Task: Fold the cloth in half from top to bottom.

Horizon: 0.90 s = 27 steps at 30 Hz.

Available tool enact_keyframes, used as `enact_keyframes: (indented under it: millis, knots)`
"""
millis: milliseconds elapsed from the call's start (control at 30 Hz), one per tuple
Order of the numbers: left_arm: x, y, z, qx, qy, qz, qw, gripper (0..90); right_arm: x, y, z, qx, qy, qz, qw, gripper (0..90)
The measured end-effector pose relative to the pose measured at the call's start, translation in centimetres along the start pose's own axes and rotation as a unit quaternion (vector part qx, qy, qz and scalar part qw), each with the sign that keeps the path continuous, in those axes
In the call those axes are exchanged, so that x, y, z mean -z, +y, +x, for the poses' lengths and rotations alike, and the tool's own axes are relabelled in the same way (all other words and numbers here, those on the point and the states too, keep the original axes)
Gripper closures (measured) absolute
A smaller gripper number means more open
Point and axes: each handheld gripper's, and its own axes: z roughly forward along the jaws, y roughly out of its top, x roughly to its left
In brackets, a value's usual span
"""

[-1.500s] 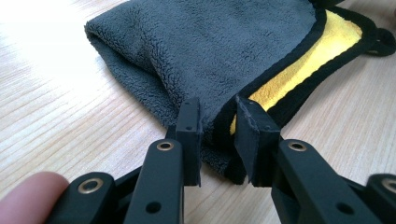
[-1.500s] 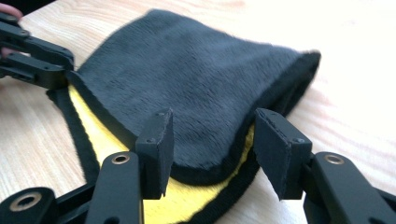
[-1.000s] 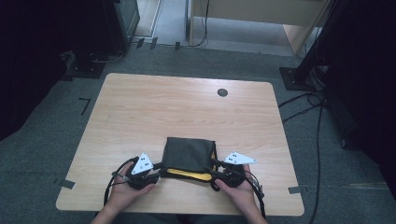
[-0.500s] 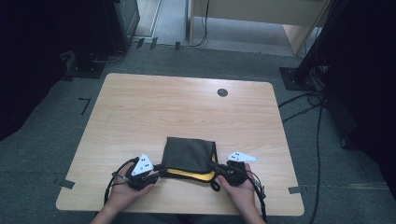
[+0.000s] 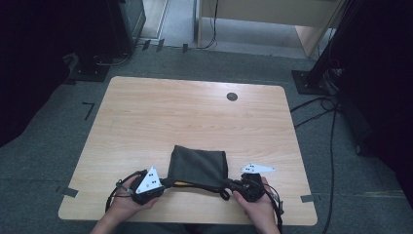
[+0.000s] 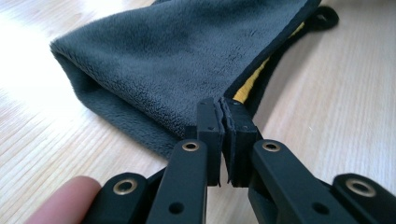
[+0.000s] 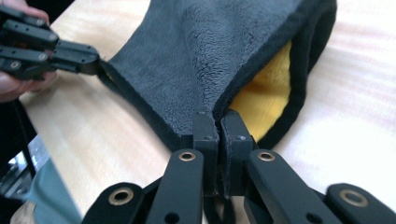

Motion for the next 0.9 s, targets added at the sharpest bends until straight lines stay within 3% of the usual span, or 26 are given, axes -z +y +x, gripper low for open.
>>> enact_keyframes:
  millis: [167, 233, 333, 400, 500, 600, 667, 700, 767, 833, 867, 900]
  knots:
    - [-0.2, -0.1, 0.0, -0.002, -0.008, 0.012, 0.9999, 86.4, -0.3, -0.6, -0.3, -0.003, -0.007, 0.018, 0.9998, 85.2]
    - [-0.3, -0.2, 0.1, 0.0, -0.018, 0.021, 0.9996, 85.6, -1.0, -0.9, -0.8, -0.002, -0.024, 0.032, 0.9992, 78.5]
    - [-0.2, -0.4, 0.2, 0.0, -0.031, 0.027, 0.9991, 82.9, -1.2, -1.1, -1.3, -0.012, -0.018, 0.035, 0.9992, 70.6]
    - [-0.1, -0.5, 0.4, 0.006, -0.036, 0.024, 0.999, 78.9, -0.8, -0.8, -1.3, -0.006, -0.02, 0.029, 0.9994, 65.1]
    - [0.1, -0.6, 0.6, 0.015, -0.048, 0.01, 0.9987, 73.8, -0.1, -0.2, -1.5, -0.006, -0.017, 0.011, 0.9998, 61.3]
    - [0.7, -0.5, 0.9, 0.026, -0.07, -0.019, 0.9971, 67.4, 0.8, 0.4, -1.9, -0.008, -0.02, -0.015, 0.9997, 58.1]
    - [1.1, -0.4, 1.5, 0.037, -0.074, -0.033, 0.996, 64.1, 1.2, 1.1, -2.2, -0.013, -0.021, -0.029, 0.9993, 56.4]
    - [1.3, -0.3, 2.0, 0.054, -0.075, -0.046, 0.9946, 63.1, 1.3, 1.4, -2.3, -0.011, -0.025, -0.033, 0.9991, 55.8]
    - [1.5, -0.2, 2.9, 0.081, -0.064, -0.064, 0.9926, 61.3, 1.3, 2.4, -2.5, -0.003, -0.038, -0.045, 0.9983, 54.5]
    - [1.5, 0.1, 4.1, 0.118, -0.025, -0.074, 0.99, 60.0, 1.1, 3.2, -2.5, 0.001, -0.046, -0.048, 0.9978, 53.9]
    - [1.3, 0.4, 5.0, 0.145, 0.01, -0.075, 0.9865, 59.8, 0.8, 3.7, -2.6, 0.004, -0.051, -0.049, 0.9975, 53.6]
    - [1.1, 0.6, 5.5, 0.165, 0.029, -0.076, 0.983, 60.4, 0.4, 4.3, -2.8, 0.002, -0.053, -0.051, 0.9973, 53.6]
